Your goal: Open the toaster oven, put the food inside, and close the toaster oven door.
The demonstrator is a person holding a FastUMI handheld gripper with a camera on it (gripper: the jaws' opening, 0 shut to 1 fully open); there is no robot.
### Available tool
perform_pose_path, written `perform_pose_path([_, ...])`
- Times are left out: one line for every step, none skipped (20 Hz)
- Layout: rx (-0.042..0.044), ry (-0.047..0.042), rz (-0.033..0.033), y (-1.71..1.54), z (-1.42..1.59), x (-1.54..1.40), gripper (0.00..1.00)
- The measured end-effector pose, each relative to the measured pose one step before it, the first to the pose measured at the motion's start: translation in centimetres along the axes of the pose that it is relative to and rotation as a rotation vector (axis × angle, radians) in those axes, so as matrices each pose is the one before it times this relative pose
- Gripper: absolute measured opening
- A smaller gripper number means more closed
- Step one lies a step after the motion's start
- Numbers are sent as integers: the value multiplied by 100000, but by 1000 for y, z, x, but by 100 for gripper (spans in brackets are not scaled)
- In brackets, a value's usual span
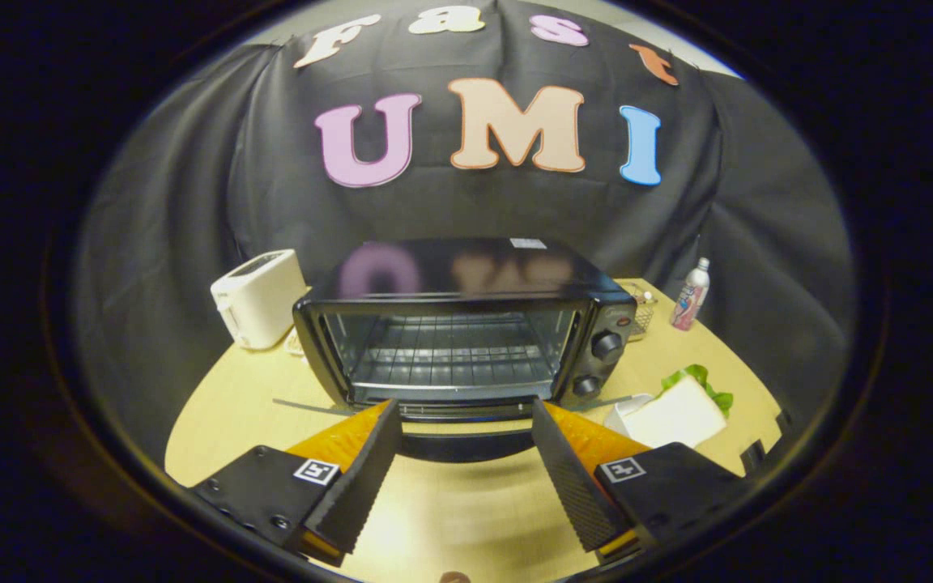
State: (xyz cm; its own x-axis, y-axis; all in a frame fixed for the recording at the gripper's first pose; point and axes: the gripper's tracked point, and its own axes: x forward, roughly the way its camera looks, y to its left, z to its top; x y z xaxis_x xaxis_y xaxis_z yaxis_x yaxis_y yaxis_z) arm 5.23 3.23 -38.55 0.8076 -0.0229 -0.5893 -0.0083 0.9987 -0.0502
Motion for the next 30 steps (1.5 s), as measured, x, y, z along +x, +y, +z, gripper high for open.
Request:
perform_pose_path([1511,573,-124,-43,-156,48,100])
perform_pose_path([1910,739,-18,165,-319,33,100])
perform_pose_path([1296,410,20,54,-248,39,100])
perform_pose_path([164,729,193,177,-347,291,100])
perform_pose_path([-525,521,215,81,-244,150,100])
perform_pose_path([-536,710,163,-64,-302,208,100])
perform_pose_path([-199,702,5,5,-146,230,100])
perform_pose_path([271,855,-89,171,-288,277,100])
perform_pose_path([347,1023,-213,94,-231,122,100])
perform_pose_path([-101,1200,-255,37,-364,191,100])
perform_pose_path([-660,1228,-270,46,-331,155,100])
perform_pose_path([-871,1244,-298,-20,-392,40,100])
perform_pose_path([-909,1132,-347,8,-573,-2,100])
perform_pose_path([-638,1130,-271,43,-603,-107,100])
perform_pose_path([-131,926,-278,-159,-728,-175,100])
perform_pose_path([196,1560,-272,32,-547,-44,100])
perform_pose_path([-319,2368,-45,78,-794,323,100])
perform_pose_path([-837,1975,99,79,-902,-285,100])
perform_pose_path([-1664,2360,-808,-72,-959,187,100])
perform_pose_path([1015,-27,737,290,-479,166,98])
perform_pose_path([1171,499,463,425,-378,-27,98])
perform_pose_path([644,1016,-265,3,-337,222,99])
perform_pose_path([-138,459,-521,-60,-243,101,99])
perform_pose_path([-681,405,-389,-2,-267,165,99])
perform_pose_path([-1024,1000,-417,26,-322,102,99])
perform_pose_path([-966,1001,-352,38,-413,233,99])
perform_pose_path([-1089,1368,-381,16,-474,211,99])
perform_pose_path([-1000,1089,-294,-6,-513,306,99])
perform_pose_path([-821,681,-85,43,-326,222,99])
perform_pose_path([-291,602,20,11,-210,174,99])
